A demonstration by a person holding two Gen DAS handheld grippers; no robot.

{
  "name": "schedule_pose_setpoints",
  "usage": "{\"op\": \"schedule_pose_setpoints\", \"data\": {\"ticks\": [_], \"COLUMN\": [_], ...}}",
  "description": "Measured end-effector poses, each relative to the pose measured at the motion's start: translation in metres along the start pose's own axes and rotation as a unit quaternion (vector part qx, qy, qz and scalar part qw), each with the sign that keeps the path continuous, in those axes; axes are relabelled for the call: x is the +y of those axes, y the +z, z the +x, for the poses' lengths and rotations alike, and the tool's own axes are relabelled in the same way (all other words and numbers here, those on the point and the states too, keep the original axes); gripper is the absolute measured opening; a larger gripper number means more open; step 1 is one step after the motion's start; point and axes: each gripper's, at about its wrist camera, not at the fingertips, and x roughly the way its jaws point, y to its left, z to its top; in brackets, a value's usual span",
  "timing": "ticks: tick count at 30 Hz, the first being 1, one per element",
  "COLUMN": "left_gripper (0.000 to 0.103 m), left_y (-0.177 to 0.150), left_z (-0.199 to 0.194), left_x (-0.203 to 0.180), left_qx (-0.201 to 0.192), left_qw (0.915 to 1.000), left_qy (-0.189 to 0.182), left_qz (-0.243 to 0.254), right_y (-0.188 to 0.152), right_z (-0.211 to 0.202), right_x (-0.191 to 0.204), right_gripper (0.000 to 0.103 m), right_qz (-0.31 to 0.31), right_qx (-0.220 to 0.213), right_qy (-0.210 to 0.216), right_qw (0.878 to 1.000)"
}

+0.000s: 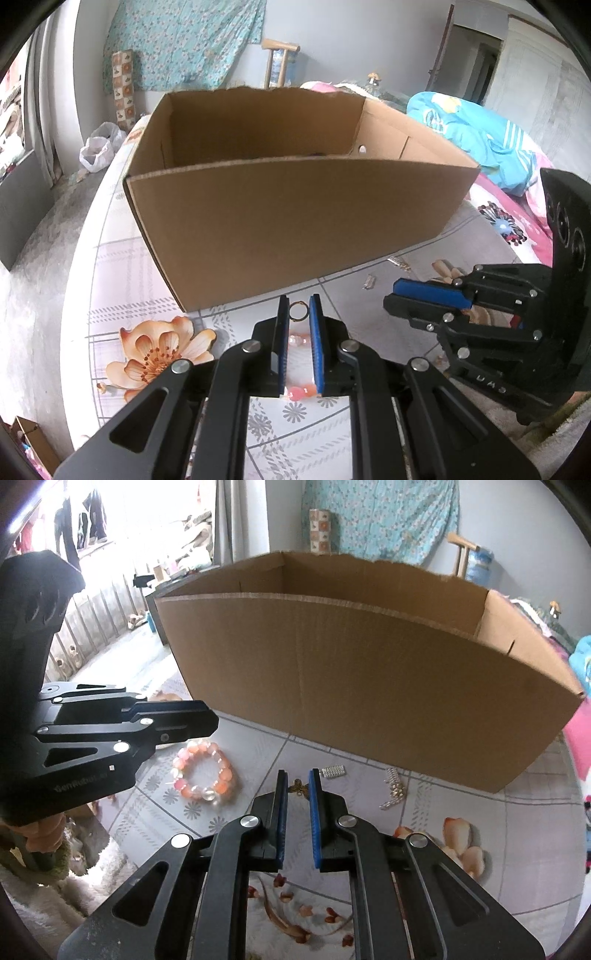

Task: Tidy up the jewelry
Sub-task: 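Lift the gold ring with the left gripper and carry it toward the box, then open the left gripper over the box to drop the gold ring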

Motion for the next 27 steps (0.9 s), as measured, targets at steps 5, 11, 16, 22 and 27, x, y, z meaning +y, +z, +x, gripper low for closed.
{"op": "schedule_pose_setpoints", "data": {"ticks": [5, 11, 16, 22, 27], "left_gripper": [0.01, 0.01, 0.01, 0.01, 0.01], "left_y": [0.006, 0.027, 0.056, 0.1, 0.13], "left_z": [-0.018, -0.055, -0.063, -0.041, -0.004], "left_x": [-0.005, -0.015, -0.023, -0.032, -0.036], "left_qx": [-0.013, -0.061, -0.085, -0.093, -0.064], "left_qw": [0.9998, 0.9973, 0.9942, 0.9929, 0.9954], "left_qy": [-0.016, -0.034, -0.051, -0.053, -0.05], "left_qz": [-0.002, 0.021, 0.04, 0.053, 0.05], "right_y": [0.001, 0.014, 0.041, 0.072, 0.089], "right_z": [-0.021, -0.051, -0.08, -0.078, -0.056], "right_x": [-0.005, -0.013, -0.032, -0.053, -0.078], "right_gripper": [0.009, 0.009, 0.009, 0.009, 0.009], "right_qz": [0.003, 0.014, 0.036, 0.052, 0.07], "right_qx": [-0.021, -0.059, -0.12, -0.151, -0.144], "right_qy": [0.002, 0.002, 0.002, -0.019, -0.032], "right_qw": [1.0, 0.998, 0.992, 0.987, 0.987]}}
